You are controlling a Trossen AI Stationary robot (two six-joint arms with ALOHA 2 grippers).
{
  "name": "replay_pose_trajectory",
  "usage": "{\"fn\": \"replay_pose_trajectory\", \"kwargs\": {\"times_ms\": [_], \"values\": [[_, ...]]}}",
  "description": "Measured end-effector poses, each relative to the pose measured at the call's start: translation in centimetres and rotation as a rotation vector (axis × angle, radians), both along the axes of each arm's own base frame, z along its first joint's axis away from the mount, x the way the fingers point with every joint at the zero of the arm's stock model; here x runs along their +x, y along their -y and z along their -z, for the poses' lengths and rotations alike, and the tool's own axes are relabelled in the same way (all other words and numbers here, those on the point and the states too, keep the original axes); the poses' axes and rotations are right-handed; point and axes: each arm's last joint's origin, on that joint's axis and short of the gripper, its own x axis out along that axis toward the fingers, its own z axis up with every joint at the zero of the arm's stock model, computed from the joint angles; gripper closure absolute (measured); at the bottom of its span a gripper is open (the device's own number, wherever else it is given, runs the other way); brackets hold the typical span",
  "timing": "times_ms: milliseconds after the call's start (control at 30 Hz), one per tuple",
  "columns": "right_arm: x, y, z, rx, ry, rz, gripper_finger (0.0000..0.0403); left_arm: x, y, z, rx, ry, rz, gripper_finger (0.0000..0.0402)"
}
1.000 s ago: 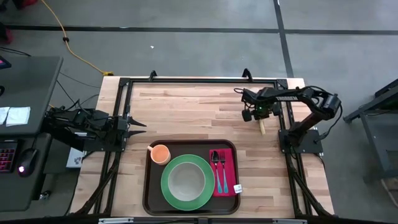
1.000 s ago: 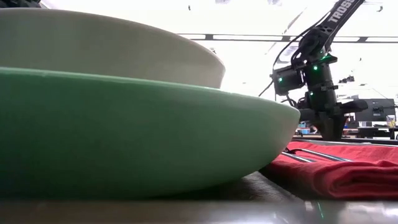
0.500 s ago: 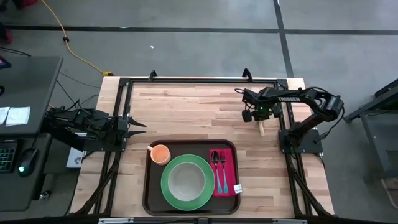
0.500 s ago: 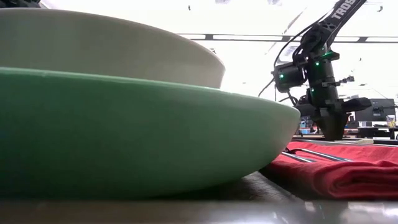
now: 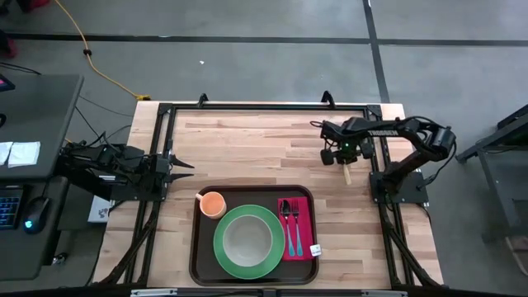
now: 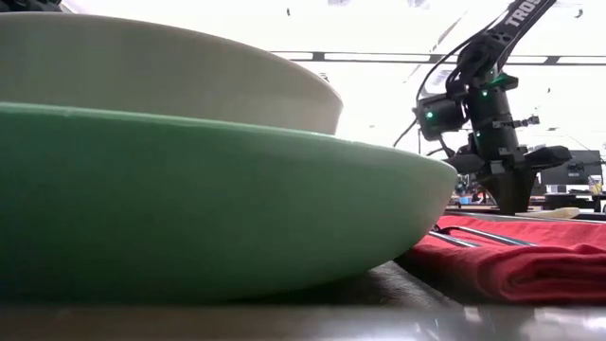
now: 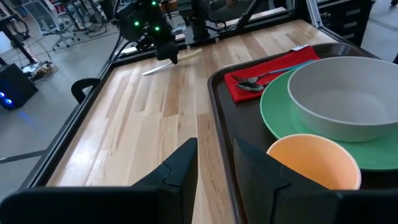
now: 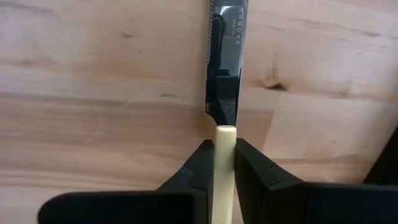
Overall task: Set up tray
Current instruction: Put the yellow knife on the red napkin
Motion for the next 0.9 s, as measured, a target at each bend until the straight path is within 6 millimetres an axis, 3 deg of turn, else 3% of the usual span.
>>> {"fn": "replay_pose_trajectory", "kwargs": {"times_ms": [900], "values": [[1.6,-3.8,-0.1,0.028,-0.033,-0.041,0.037,0.0,0.0,0.0,-0.006,0.0,0.005,0.0266]]}}
